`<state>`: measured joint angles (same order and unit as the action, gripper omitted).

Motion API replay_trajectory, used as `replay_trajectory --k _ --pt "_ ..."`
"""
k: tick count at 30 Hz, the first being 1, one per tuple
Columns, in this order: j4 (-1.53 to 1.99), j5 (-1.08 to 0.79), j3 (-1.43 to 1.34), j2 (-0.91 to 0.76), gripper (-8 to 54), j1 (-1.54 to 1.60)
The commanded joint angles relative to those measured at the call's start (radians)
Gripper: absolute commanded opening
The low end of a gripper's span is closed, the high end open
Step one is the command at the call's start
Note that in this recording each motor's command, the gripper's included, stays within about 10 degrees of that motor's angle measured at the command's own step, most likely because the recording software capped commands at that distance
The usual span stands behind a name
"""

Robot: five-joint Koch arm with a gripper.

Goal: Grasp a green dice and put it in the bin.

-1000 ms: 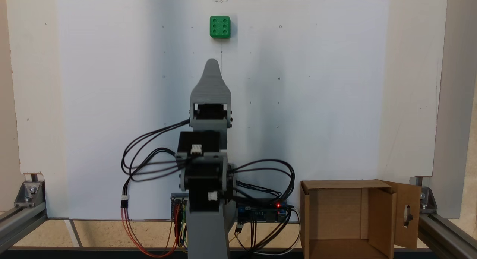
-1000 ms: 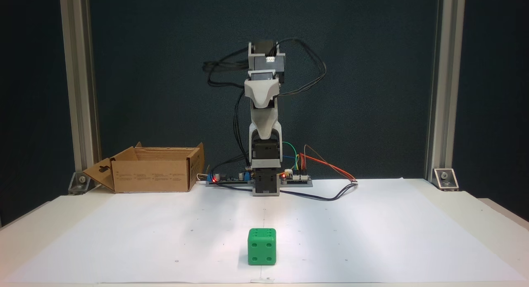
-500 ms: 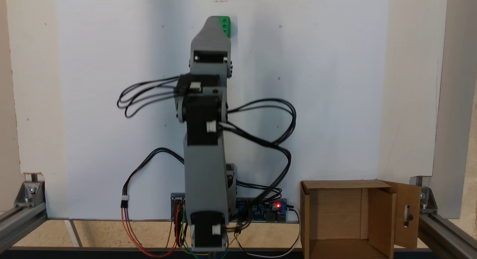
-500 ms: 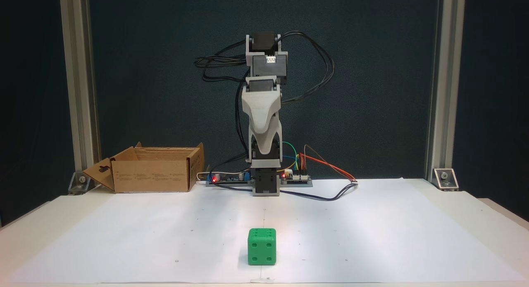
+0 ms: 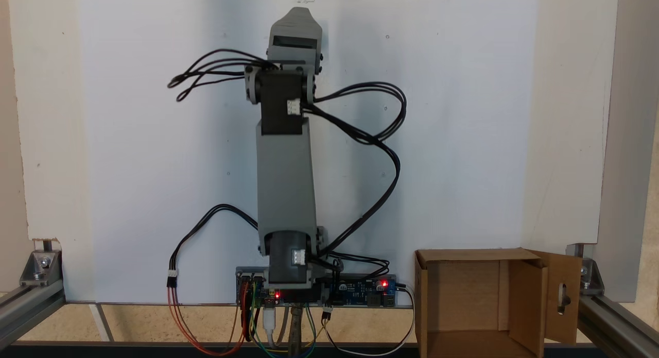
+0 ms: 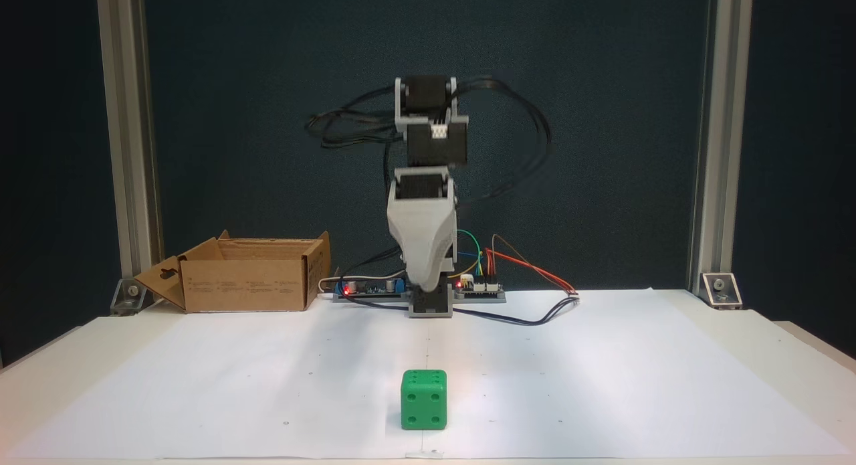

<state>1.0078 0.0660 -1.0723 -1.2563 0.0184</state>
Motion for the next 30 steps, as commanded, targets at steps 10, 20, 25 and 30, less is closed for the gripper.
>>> replay_trajectory --k 10,20,25,30 --pt "-0.011 0.049 0.11 0.069 43.4 -0.005" --pt "-0.023 0.049 0.138 0.13 43.2 -0.014" --pt "-0.023 0.049 0.146 0.153 43.2 -0.014" --pt "-0.023 0.049 0.15 0.155 43.2 -0.014"
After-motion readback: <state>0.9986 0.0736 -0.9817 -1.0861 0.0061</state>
